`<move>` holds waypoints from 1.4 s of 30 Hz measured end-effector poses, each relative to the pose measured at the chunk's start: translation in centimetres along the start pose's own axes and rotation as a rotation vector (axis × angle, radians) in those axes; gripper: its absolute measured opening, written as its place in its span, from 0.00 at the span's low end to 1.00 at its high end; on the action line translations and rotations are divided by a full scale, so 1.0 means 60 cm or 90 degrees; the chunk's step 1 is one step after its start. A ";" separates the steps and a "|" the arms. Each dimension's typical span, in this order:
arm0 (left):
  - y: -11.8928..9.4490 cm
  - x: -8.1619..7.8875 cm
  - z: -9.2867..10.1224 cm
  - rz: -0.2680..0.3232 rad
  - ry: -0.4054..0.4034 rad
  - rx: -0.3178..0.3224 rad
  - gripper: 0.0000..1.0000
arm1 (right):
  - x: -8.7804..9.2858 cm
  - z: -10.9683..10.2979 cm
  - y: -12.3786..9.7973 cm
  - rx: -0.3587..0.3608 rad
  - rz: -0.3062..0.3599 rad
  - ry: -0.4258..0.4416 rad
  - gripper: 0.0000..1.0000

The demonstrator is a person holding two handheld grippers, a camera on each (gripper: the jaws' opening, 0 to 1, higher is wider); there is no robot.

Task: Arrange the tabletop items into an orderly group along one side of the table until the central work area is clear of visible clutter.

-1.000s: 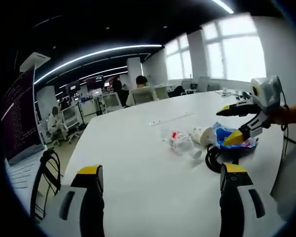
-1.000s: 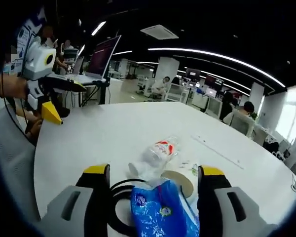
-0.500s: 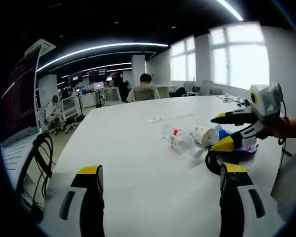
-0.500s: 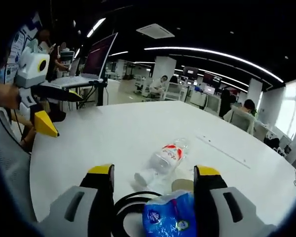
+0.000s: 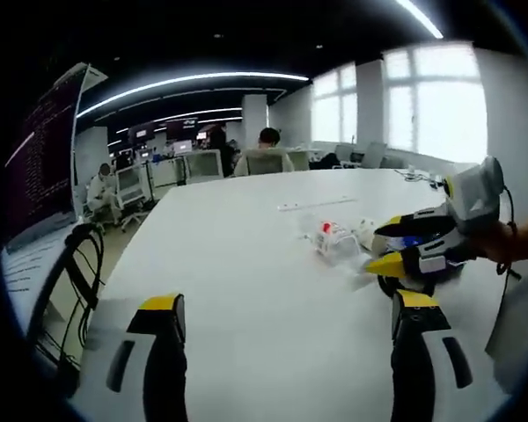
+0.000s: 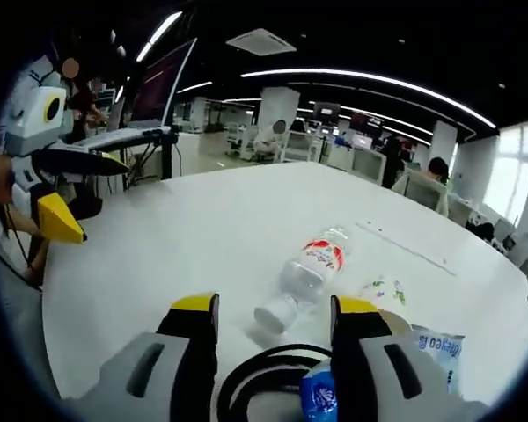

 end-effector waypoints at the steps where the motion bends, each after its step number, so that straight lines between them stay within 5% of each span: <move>1: 0.000 0.000 0.000 -0.001 0.002 0.001 0.95 | 0.001 -0.001 0.002 0.003 -0.003 0.003 0.47; 25: 0.014 0.018 -0.002 -0.028 0.025 0.018 0.90 | 0.038 -0.006 0.045 0.079 -0.084 0.093 0.26; 28: 0.015 0.018 -0.001 -0.039 0.048 0.015 0.88 | 0.036 -0.001 0.046 0.090 -0.098 0.145 0.23; 42: 0.022 0.016 -0.001 -0.036 0.037 0.022 0.87 | 0.028 0.003 0.033 0.071 -0.137 0.189 0.20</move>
Point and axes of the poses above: the point that each gripper's makers call its tool centre point, and the gripper's own axes: y roughly forward along the fingers, z roughly to its right, x roughly out of its underside, the point moved 2 cm from there along -y, roughly backward along the fingers, and after that the axes turned 14 degrees about x, right-handed, at the moved point
